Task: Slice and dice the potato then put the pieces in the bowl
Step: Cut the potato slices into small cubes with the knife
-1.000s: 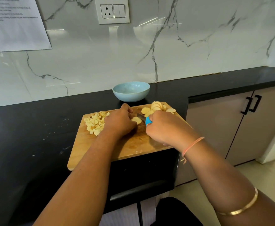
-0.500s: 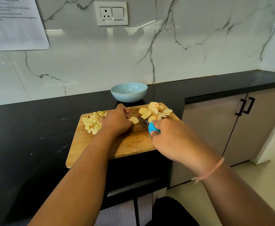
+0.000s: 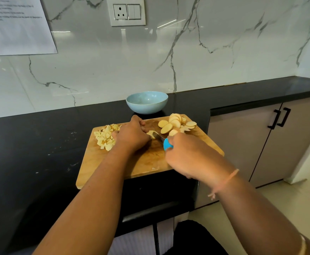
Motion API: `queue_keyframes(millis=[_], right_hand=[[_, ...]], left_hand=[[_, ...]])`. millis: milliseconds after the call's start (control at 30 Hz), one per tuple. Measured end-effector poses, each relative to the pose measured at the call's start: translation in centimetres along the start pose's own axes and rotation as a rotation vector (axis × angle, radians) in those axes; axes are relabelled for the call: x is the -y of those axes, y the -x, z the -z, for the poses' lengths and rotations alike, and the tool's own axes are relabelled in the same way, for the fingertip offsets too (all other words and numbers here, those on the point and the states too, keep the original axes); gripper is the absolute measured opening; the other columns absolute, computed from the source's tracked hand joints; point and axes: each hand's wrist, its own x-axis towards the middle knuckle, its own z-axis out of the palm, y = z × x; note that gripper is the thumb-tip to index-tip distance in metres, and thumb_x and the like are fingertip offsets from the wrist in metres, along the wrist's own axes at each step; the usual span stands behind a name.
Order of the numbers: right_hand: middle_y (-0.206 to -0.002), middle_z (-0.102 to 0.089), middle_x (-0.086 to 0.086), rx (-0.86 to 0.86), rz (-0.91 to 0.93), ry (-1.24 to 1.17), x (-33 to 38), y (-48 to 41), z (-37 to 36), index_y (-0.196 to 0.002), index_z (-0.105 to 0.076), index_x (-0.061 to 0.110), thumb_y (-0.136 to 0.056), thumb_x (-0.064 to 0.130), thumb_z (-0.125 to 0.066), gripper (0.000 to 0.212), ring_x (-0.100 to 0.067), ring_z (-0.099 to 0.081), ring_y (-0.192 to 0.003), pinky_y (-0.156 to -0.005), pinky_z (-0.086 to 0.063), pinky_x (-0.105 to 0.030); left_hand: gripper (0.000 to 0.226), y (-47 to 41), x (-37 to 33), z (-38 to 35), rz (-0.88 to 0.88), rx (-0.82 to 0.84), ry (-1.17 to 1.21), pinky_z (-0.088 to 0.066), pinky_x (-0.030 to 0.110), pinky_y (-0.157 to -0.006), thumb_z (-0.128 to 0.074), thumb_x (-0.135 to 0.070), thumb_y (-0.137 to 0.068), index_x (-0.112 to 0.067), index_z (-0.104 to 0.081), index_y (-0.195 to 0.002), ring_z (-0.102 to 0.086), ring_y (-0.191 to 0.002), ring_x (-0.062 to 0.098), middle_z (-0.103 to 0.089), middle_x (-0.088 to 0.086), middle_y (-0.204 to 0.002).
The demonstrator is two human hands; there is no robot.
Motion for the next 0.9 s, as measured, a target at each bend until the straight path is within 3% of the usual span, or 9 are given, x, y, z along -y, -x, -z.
queue_keyframes(millis=[100,200,333,433,533,600,767,900], right_hand=[[-0.094,-0.053,0.005,-0.003,0.007,0.041,-0.3,1.9,0.1,-0.136,-0.045,0.02,-0.097,0.025,-0.042,0.039,-0.016,-0.056,-0.093,-0.087,-0.051,-0.035],[-0.096,-0.052,0.004,-0.042,-0.003,0.041,-0.3,2.0,0.7,-0.135,-0.047,0.021,-0.096,0.027,-0.042,0.04,-0.015,-0.054,-0.093,-0.085,-0.05,-0.032],[-0.087,-0.05,0.002,-0.079,0.013,0.016,0.2,-0.3,0.6,-0.132,-0.049,0.019,-0.096,0.023,-0.041,0.038,-0.017,-0.054,-0.085,-0.072,-0.047,-0.029],[-0.096,-0.052,0.0,-0.067,-0.003,-0.013,0.6,-2.2,-0.1,-0.134,-0.048,0.018,-0.096,0.025,-0.041,0.039,-0.019,-0.054,-0.093,-0.084,-0.05,-0.033],[-0.099,-0.053,-0.001,-0.041,-0.015,-0.017,0.7,-3.2,-0.9,-0.135,-0.047,0.018,-0.095,0.025,-0.043,0.041,-0.02,-0.055,-0.095,-0.087,-0.051,-0.035],[-0.096,-0.053,-0.001,-0.028,-0.015,-0.013,0.6,-3.2,-0.9,-0.135,-0.046,0.018,-0.095,0.025,-0.043,0.041,-0.02,-0.056,-0.093,-0.085,-0.051,-0.033],[-0.079,-0.052,-0.001,0.009,0.0,-0.014,-0.2,-1.5,0.1,-0.131,-0.047,0.017,-0.093,0.021,-0.043,0.039,-0.014,-0.049,-0.061,-0.059,-0.044,-0.028],[-0.089,-0.057,0.0,0.009,0.008,0.003,-1.1,0.3,0.3,-0.13,-0.051,0.018,-0.093,0.023,-0.046,0.038,-0.015,-0.057,-0.072,-0.071,-0.053,-0.031]], left_hand=[[0.037,0.0,0.1,0.0,-0.008,-0.012,-0.005,-0.038,0.05,-0.102,-0.072,-0.021,-0.078,-0.034,-0.038,-0.085,-0.059,-0.096,0.012,-0.067,-0.012,-0.09],[0.036,-0.1,0.2,0.0,0.006,0.011,0.028,-0.039,0.05,-0.102,-0.072,-0.02,-0.078,-0.033,-0.039,-0.084,-0.06,-0.096,0.013,-0.066,-0.012,-0.088],[0.033,-0.2,0.1,0.1,0.032,-0.002,0.047,-0.037,0.048,-0.102,-0.07,-0.018,-0.078,-0.032,-0.041,-0.085,-0.059,-0.095,0.014,-0.065,-0.01,-0.089],[0.03,0.1,-0.1,0.1,0.056,-0.057,0.006,-0.029,0.043,-0.099,-0.067,-0.019,-0.081,-0.031,-0.045,-0.097,-0.055,-0.099,0.015,-0.065,-0.006,-0.095],[0.029,0.4,-0.1,0.0,0.073,-0.065,0.005,-0.027,0.045,-0.1,-0.065,-0.018,-0.082,-0.028,-0.046,-0.102,-0.054,-0.101,0.016,-0.065,-0.005,-0.097],[0.029,0.4,-0.1,0.0,0.081,-0.061,0.008,-0.028,0.045,-0.1,-0.065,-0.018,-0.082,-0.028,-0.046,-0.102,-0.055,-0.1,0.015,-0.066,-0.005,-0.096],[0.029,0.3,-0.1,0.1,0.073,-0.062,0.03,-0.027,0.044,-0.099,-0.065,-0.016,-0.082,-0.028,-0.046,-0.101,-0.056,-0.099,0.014,-0.066,-0.007,-0.091],[0.029,0.4,-0.3,0.1,0.068,-0.051,0.006,-0.025,0.045,-0.101,-0.065,-0.018,-0.083,-0.03,-0.045,-0.1,-0.056,-0.101,0.015,-0.065,-0.01,-0.089]])
